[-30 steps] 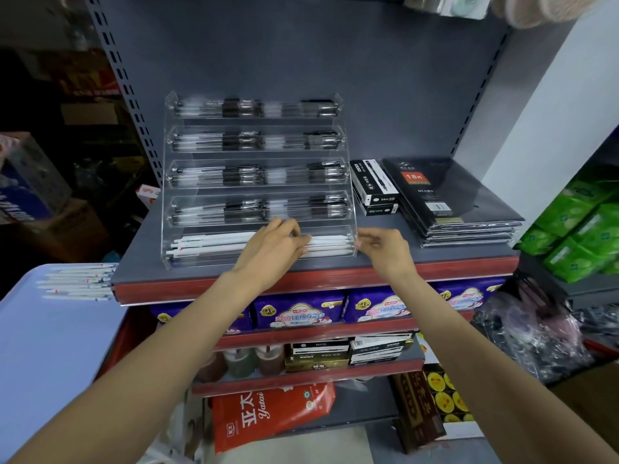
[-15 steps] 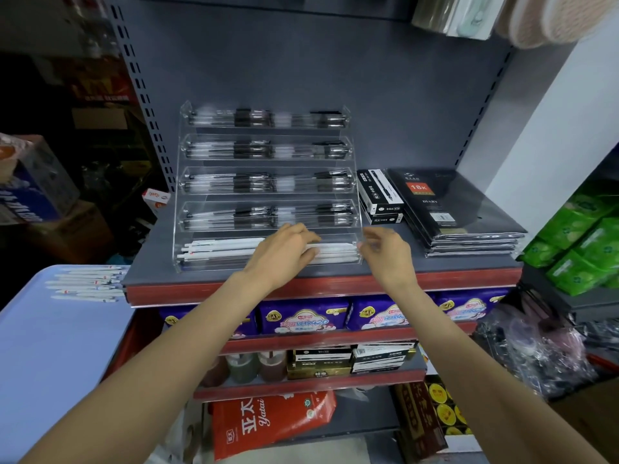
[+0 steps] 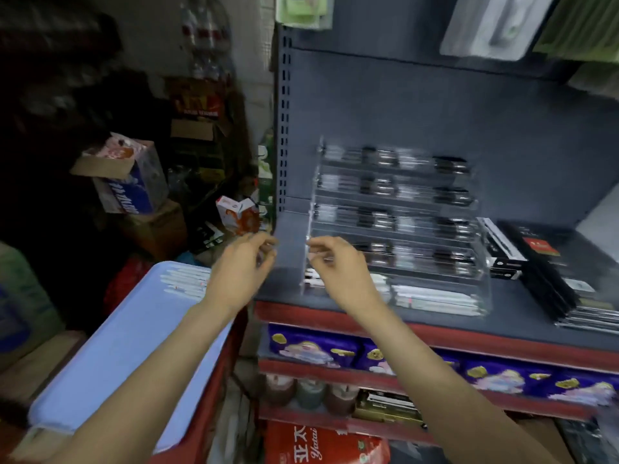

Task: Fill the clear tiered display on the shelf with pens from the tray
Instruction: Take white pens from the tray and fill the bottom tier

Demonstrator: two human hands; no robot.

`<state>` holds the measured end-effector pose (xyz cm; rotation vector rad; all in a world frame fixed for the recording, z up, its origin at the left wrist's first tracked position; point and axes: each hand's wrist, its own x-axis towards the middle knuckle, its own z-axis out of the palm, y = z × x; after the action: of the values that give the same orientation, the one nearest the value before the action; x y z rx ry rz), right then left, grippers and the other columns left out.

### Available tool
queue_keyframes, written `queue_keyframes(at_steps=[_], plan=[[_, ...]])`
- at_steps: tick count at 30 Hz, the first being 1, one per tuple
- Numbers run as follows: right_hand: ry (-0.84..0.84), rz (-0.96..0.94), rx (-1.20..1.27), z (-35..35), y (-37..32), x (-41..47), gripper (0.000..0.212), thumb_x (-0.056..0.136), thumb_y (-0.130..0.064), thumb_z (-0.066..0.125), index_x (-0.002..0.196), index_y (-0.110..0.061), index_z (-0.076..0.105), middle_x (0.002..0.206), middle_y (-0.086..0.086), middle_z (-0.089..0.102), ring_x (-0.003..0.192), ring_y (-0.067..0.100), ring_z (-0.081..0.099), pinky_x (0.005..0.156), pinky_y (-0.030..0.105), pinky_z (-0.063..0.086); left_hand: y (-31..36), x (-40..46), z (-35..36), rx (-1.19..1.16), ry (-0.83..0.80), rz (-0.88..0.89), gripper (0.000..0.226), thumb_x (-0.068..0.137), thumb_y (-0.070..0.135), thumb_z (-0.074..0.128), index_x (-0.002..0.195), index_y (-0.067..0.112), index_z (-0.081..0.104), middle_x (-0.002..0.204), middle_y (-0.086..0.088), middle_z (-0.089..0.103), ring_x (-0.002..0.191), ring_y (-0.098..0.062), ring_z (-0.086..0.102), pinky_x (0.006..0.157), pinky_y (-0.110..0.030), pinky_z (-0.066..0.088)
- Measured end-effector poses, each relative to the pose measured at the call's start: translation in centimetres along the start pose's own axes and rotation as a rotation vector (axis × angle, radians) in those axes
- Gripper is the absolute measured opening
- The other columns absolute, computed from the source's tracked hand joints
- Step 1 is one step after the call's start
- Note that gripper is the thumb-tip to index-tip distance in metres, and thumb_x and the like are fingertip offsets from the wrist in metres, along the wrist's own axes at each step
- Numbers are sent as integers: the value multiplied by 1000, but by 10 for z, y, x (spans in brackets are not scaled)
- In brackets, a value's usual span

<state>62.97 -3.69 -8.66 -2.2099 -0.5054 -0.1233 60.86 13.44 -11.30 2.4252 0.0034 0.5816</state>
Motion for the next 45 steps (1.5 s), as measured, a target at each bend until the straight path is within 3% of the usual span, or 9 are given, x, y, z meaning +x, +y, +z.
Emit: queue_keyframes(at_steps=[5, 9, 13, 16, 21, 29, 37, 41, 45], plan=[[-161, -83, 35, 116, -58, 22, 26, 92, -11, 52, 117, -9, 61, 111, 10, 60, 98, 18, 60, 91, 31, 46, -114, -11, -55, 61, -11, -217, 21, 88, 13, 56, 108, 15, 63, 96, -4, 67, 82, -23, 62, 73, -37, 50], [-270, -17, -15, 215, -65, 42, 29, 91, -8, 49, 119, -6, 59, 117, 12, 59, 109, 24, 57, 96, 31, 42, -199, -14, -71, 116, -119, -320, 22, 88, 14, 54, 108, 14, 64, 100, -3, 64, 90, -23, 61, 77, -33, 48], [-365, 125, -198, 289, -40, 57, 35, 93, -11, 48, 127, -8, 53, 130, 11, 52, 124, 26, 45, 103, 35, 38, -272, -15, -63, 154, -316, -357, 28, 88, 11, 53, 114, 12, 61, 114, -9, 59, 107, -29, 56, 87, -40, 47], [-425, 226, -375, 316, -17, 63, 41, 95, -15, 46, 136, -11, 42, 138, 11, 41, 130, 28, 36, 107, 38, 33, -305, -13, -48, 212, -463, -275, 39, 88, 7, 49, 126, 12, 55, 130, -11, 51, 119, -30, 48, 96, -39, 41], [-372, 244, -588, 337, 2, 68, 39, 92, -13, 44, 132, -12, 44, 131, 9, 39, 125, 27, 34, 99, 36, 37, -332, -17, -19, 312, -611, -88, 54, 88, 8, 45, 141, 16, 39, 150, -6, 34, 131, -27, 39, 98, -36, 39], [-423, 286, -708, 342, 16, 75, 31, 93, -7, 45, 123, -6, 45, 124, 14, 47, 118, 30, 43, 88, 39, 45, -342, -13, -5, 460, -534, 0, 51, 91, 6, 42, 140, 20, 36, 143, -3, 37, 128, -26, 36, 100, -35, 26], [-376, 310, -737, 335, 23, 74, 39, 92, -10, 49, 130, -10, 40, 129, 12, 39, 123, 29, 36, 82, 37, 47, -348, -2, -10, 481, -582, -22, 30, 92, 11, 44, 121, 18, 49, 125, -7, 43, 119, -27, 37, 90, -34, 27], [-366, 304, -781, 334, 26, 74, 40, 90, -6, 52, 127, -9, 41, 126, 12, 43, 120, 28, 39, 83, 35, 46, -351, -7, -12, 351, -608, -101, 19, 91, 11, 48, 107, 17, 55, 111, -7, 51, 109, -26, 43, 82, -33, 29], [-394, 292, -789, 334, 26, 74, 23, 90, -5, 53, 113, -8, 50, 117, 12, 50, 113, 28, 46, 78, 36, 47, -359, -15, -18, -128, -482, -289, 8, 84, 6, 61, 89, 13, 64, 94, -5, 62, 91, -18, 55, 82, -29, 42]])
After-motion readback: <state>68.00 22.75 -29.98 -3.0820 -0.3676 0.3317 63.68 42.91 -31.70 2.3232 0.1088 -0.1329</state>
